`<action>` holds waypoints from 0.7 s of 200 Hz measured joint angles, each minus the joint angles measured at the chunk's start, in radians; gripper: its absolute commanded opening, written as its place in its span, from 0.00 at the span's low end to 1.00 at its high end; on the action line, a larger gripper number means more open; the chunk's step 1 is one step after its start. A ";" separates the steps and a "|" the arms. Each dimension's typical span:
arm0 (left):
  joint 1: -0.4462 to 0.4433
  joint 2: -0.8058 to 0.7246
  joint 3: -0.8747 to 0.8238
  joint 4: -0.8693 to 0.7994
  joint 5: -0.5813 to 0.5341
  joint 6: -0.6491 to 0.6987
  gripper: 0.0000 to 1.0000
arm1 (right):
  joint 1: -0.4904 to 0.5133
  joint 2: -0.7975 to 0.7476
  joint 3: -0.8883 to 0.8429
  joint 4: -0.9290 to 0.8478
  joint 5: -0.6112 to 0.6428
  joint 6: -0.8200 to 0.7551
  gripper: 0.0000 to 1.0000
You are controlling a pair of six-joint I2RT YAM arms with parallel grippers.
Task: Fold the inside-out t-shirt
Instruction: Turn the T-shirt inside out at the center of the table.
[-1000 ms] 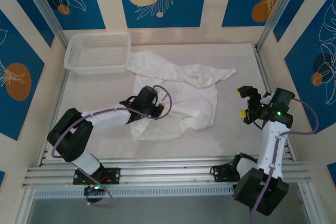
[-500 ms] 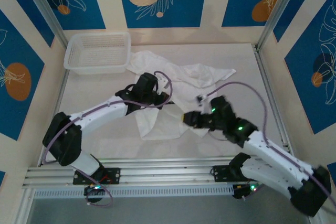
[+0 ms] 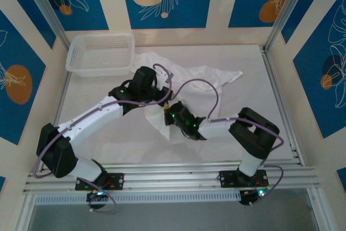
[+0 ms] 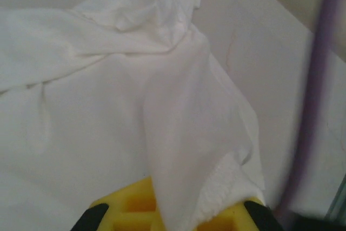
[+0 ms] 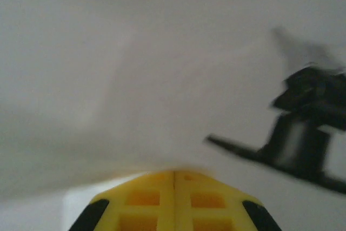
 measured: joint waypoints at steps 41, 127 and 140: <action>-0.003 -0.023 0.023 -0.053 0.019 0.003 0.00 | -0.165 0.014 0.059 0.031 -0.006 -0.048 0.00; -0.004 0.029 0.220 -0.072 0.151 -0.212 0.06 | -0.074 0.017 0.005 0.239 0.046 -0.180 0.00; -0.004 0.053 0.301 -0.084 0.150 -0.243 0.06 | 0.004 0.044 -0.030 0.320 0.080 -0.235 0.00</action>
